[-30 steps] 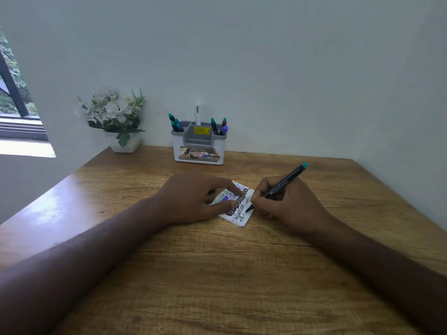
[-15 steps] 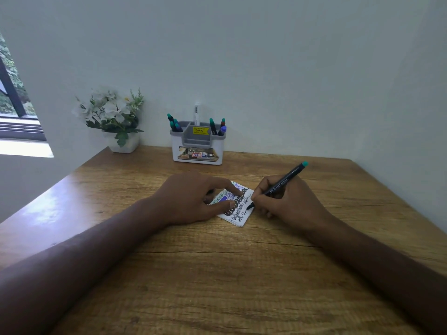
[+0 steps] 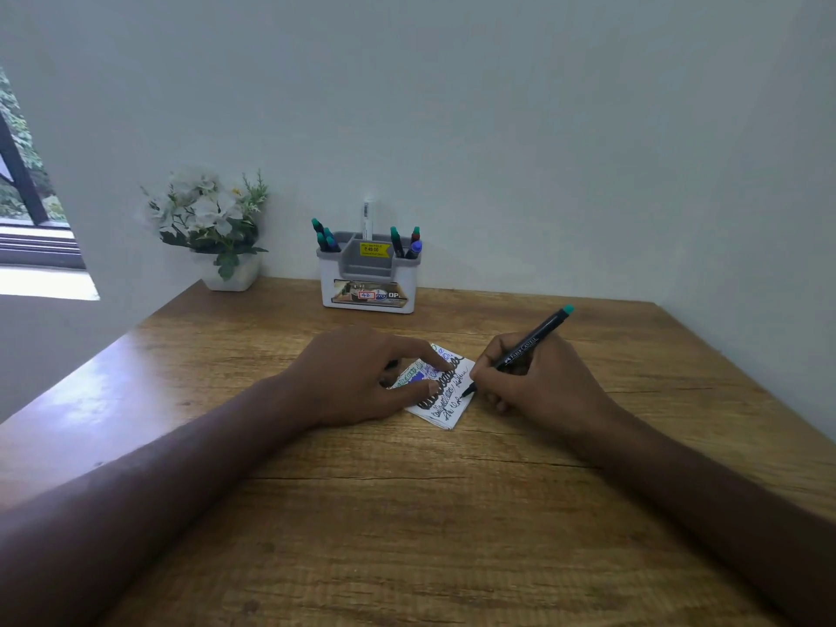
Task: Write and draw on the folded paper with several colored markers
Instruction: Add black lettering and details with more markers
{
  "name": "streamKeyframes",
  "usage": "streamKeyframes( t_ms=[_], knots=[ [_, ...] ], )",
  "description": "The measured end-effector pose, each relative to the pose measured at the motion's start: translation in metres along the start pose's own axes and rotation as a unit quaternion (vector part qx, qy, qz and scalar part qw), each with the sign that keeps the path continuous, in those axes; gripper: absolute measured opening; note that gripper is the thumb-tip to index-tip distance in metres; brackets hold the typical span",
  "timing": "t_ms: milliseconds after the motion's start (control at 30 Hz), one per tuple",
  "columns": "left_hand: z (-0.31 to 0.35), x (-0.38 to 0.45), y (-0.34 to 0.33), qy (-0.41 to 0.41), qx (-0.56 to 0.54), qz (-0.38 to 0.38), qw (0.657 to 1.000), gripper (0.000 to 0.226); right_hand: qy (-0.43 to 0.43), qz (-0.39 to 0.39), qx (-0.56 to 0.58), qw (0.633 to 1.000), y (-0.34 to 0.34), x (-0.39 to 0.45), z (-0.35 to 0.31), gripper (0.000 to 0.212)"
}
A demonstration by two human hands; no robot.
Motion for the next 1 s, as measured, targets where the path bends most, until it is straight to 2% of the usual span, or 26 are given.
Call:
streamKeyframes(
  t_ms=[567,1000],
  knots=[
    [0.0029,0.0003,0.0033,0.004,-0.007,-0.018,1.000,0.044,-0.012,0.006,-0.004,1.000,0.0011,0.0003,-0.0002,0.009],
    [0.0007,-0.0013,0.0011,0.003,0.002,0.000,1.000,0.044,-0.024,0.012,0.008,1.000,0.0002,0.0011,-0.0005,0.006]
  ],
)
Point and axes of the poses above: each hand's wrist, its own x-axis towards the middle knuckle, its own y-axis out of the back of the hand, z = x × y, the point moved 4 cm from there along x, towards the middle knuckle, and after that the axes turned 11 degrees about x, right-handed, at the moved point
